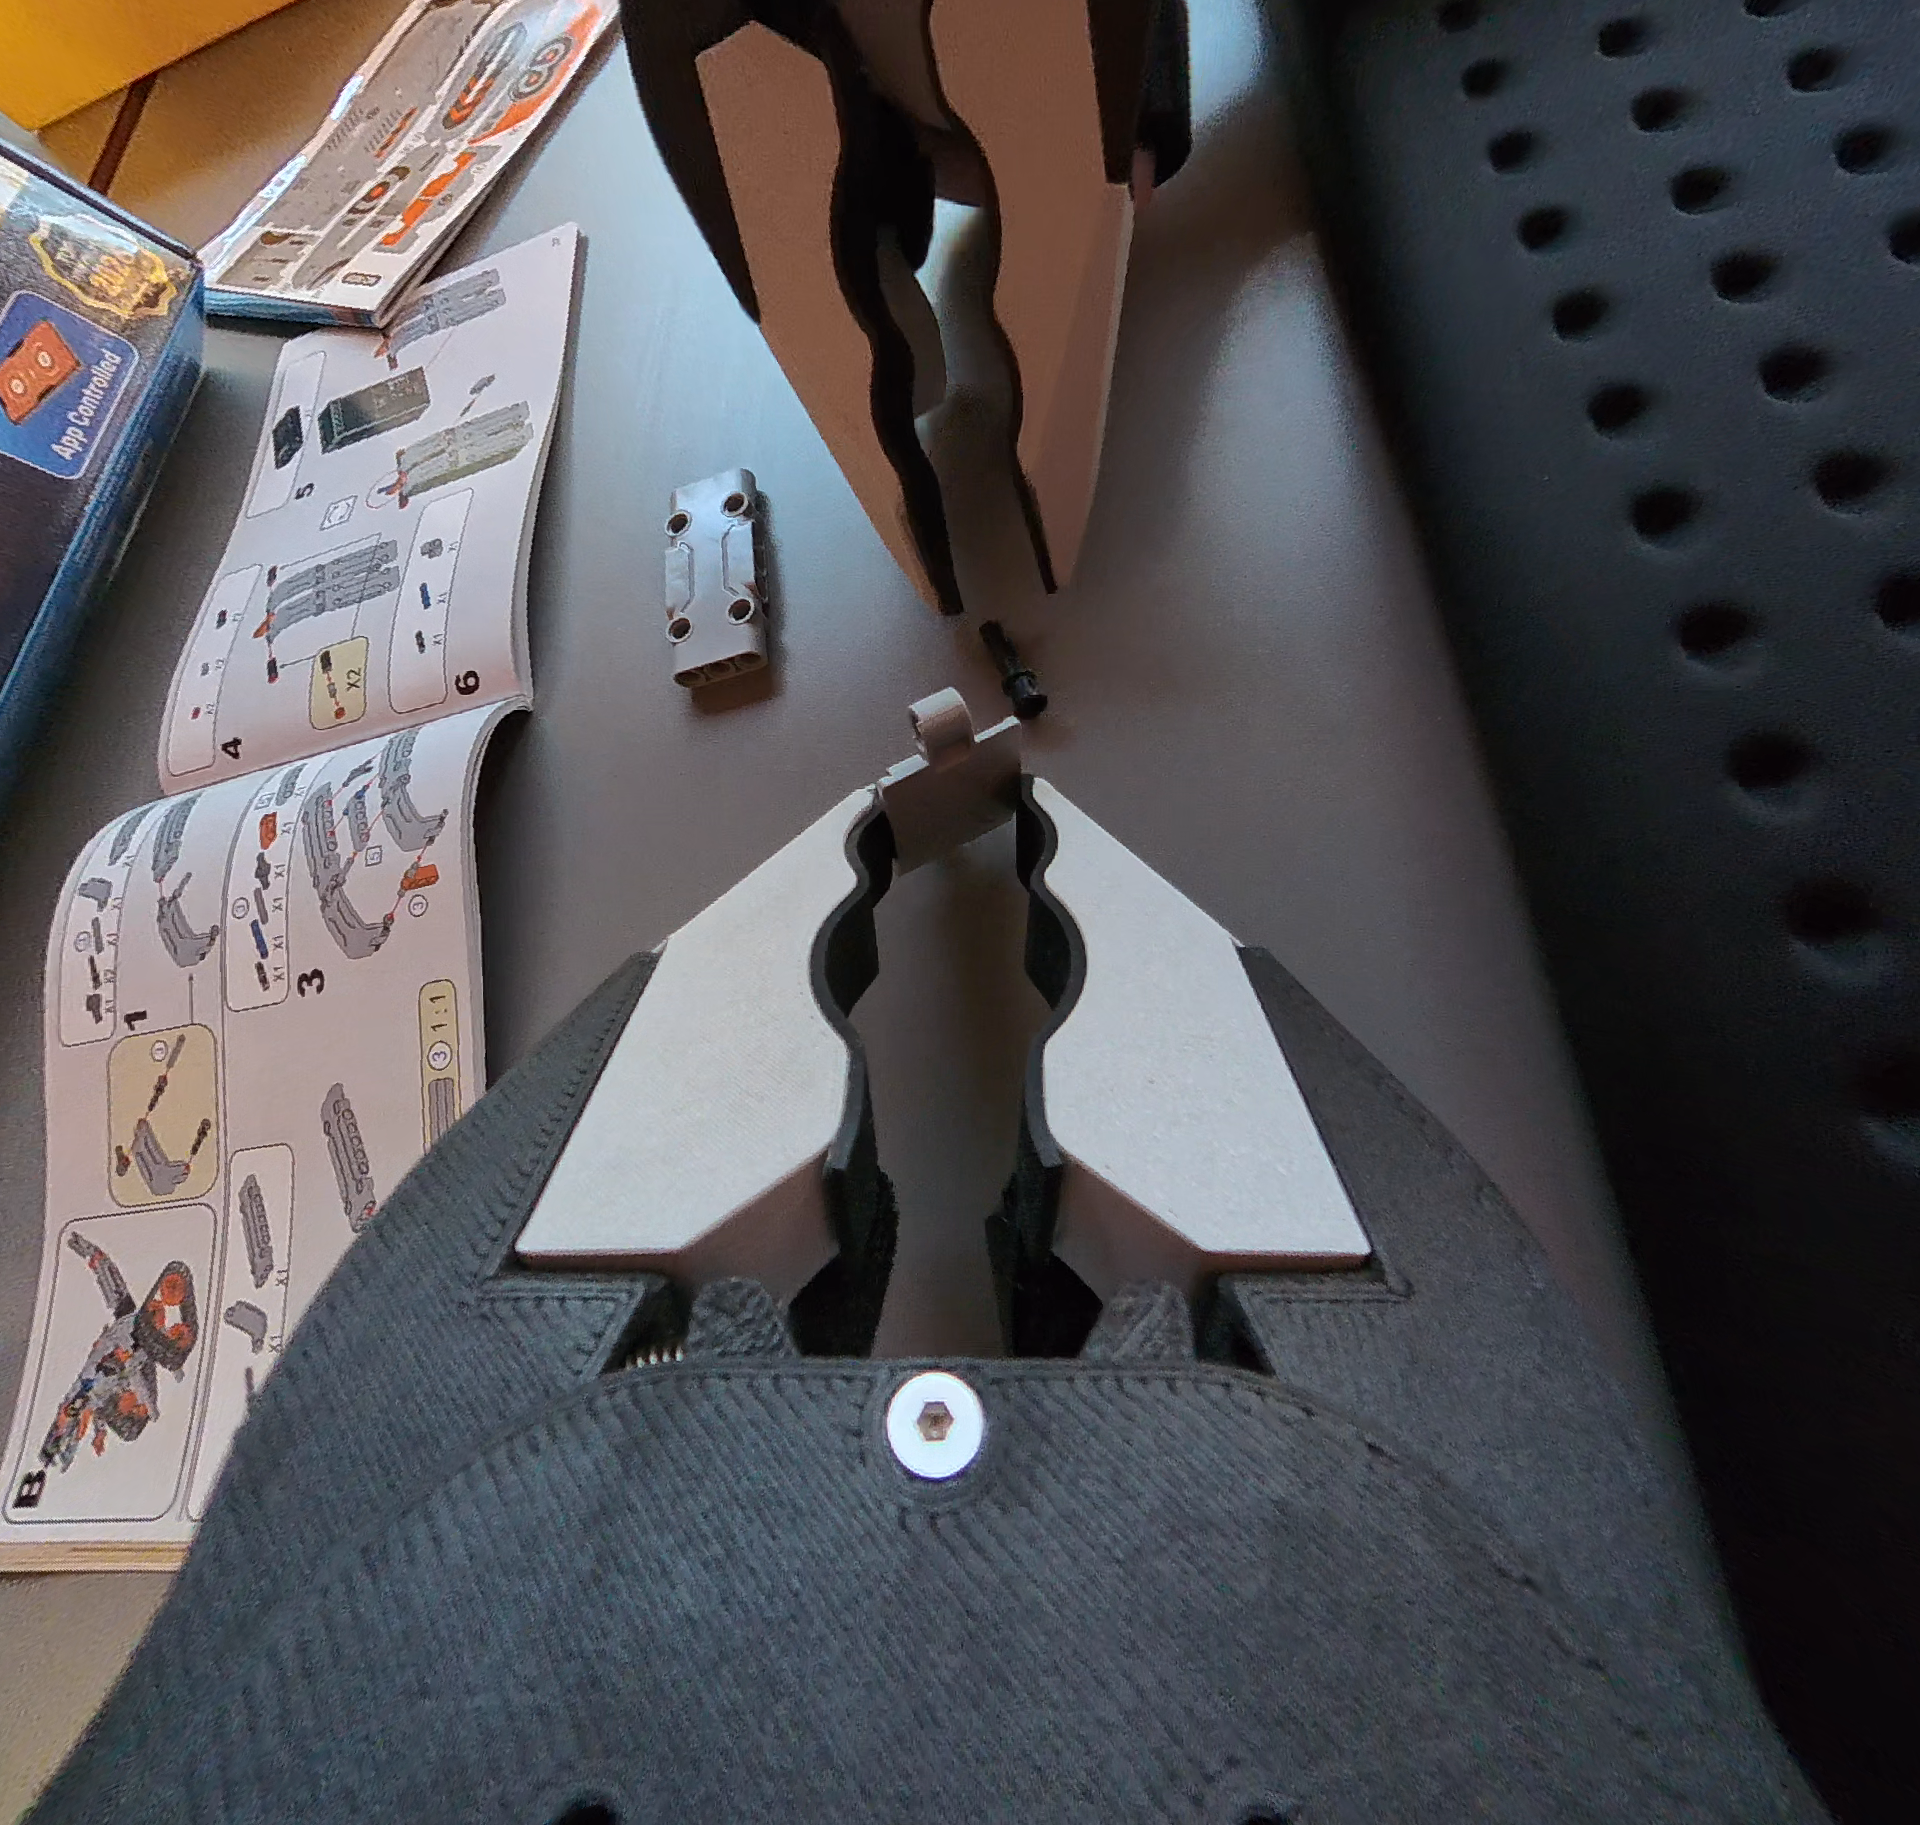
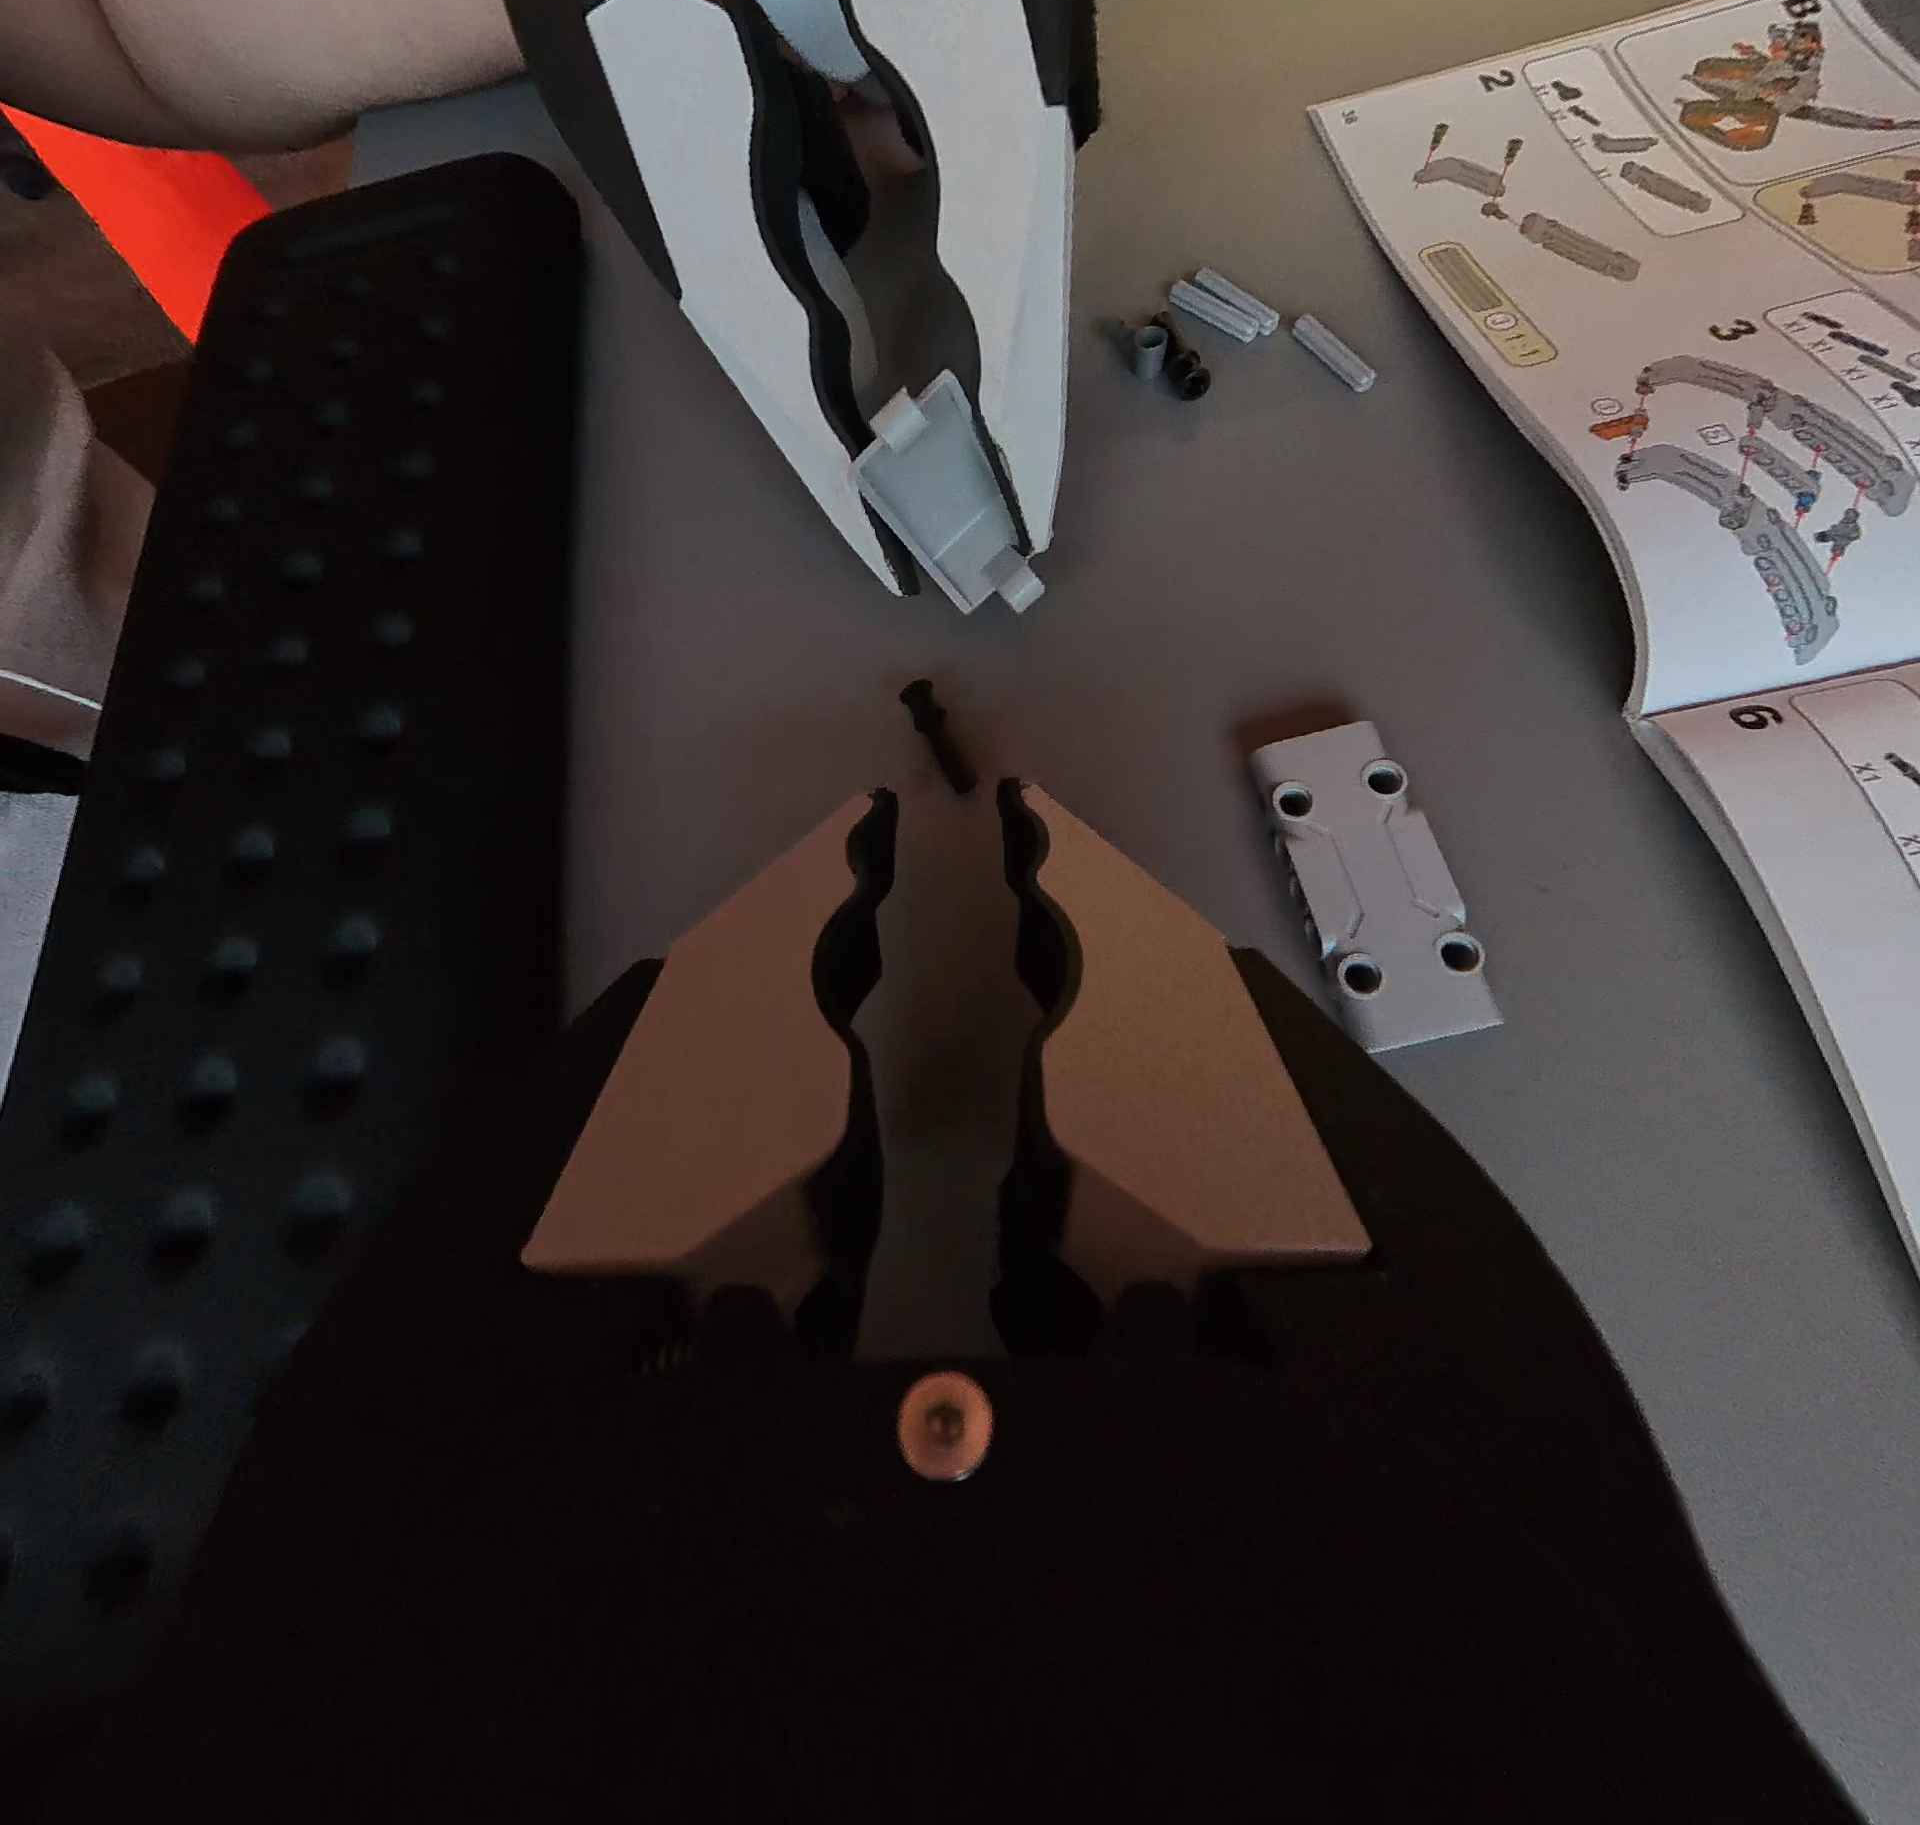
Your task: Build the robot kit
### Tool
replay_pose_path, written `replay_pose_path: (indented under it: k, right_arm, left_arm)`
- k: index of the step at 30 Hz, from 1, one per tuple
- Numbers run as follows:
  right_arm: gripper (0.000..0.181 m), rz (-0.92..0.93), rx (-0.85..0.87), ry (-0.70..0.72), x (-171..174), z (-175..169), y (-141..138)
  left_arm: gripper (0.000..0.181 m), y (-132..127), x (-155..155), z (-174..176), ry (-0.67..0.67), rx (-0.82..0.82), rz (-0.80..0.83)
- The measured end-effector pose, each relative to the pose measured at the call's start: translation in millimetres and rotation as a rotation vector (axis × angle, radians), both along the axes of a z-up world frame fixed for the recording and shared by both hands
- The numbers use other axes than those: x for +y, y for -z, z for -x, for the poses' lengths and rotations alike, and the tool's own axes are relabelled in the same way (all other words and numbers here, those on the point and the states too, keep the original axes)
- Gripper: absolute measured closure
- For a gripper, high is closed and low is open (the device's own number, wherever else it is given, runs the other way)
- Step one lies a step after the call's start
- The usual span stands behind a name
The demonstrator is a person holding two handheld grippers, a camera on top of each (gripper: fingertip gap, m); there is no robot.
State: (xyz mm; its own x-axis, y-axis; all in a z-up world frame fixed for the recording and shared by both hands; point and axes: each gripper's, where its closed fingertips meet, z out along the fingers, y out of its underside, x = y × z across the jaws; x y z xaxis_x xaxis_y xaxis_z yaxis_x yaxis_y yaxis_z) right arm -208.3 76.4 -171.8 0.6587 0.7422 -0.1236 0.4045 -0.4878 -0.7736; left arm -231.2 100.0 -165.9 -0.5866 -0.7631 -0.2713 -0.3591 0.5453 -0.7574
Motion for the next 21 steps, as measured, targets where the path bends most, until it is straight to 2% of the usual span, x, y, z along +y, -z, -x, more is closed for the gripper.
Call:
replay_pose_path:
  k: [14, 21]
  right_arm:
    - [0.162, -0.026, -0.102, -0.105, 4, 20, 3]
    - [0.163, -0.028, -0.094, -0.025, 7, 5, -1]
  left_arm:
    - [0.159, -9, 6, 1, -0.011, -0.021, 0.015]
    - [0.159, -18, 1, 5, -0.007, 0.052, 0.209]
